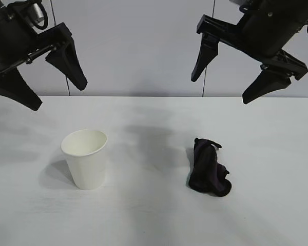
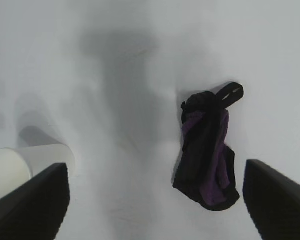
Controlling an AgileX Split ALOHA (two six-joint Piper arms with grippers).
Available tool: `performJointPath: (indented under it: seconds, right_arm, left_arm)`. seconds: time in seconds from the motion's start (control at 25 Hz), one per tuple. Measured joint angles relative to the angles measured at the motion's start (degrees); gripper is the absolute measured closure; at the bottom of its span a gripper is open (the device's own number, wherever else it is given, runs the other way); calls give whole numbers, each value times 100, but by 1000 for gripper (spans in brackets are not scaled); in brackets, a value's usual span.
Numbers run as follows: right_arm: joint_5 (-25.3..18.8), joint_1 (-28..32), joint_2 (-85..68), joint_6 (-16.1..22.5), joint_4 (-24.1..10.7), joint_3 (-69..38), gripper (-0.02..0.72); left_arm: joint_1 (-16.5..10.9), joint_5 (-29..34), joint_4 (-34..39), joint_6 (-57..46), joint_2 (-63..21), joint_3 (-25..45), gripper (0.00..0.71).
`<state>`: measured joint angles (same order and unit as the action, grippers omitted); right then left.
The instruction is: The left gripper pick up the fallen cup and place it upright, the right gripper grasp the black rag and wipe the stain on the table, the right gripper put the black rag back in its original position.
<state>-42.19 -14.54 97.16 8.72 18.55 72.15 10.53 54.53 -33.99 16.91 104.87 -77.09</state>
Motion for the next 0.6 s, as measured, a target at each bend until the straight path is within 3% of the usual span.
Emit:
performJointPath:
  seconds: [0.6]
  right_arm:
    - [126, 0, 0, 0, 7, 0, 50]
  left_arm:
    - [0, -11, 0, -7, 0, 0, 17]
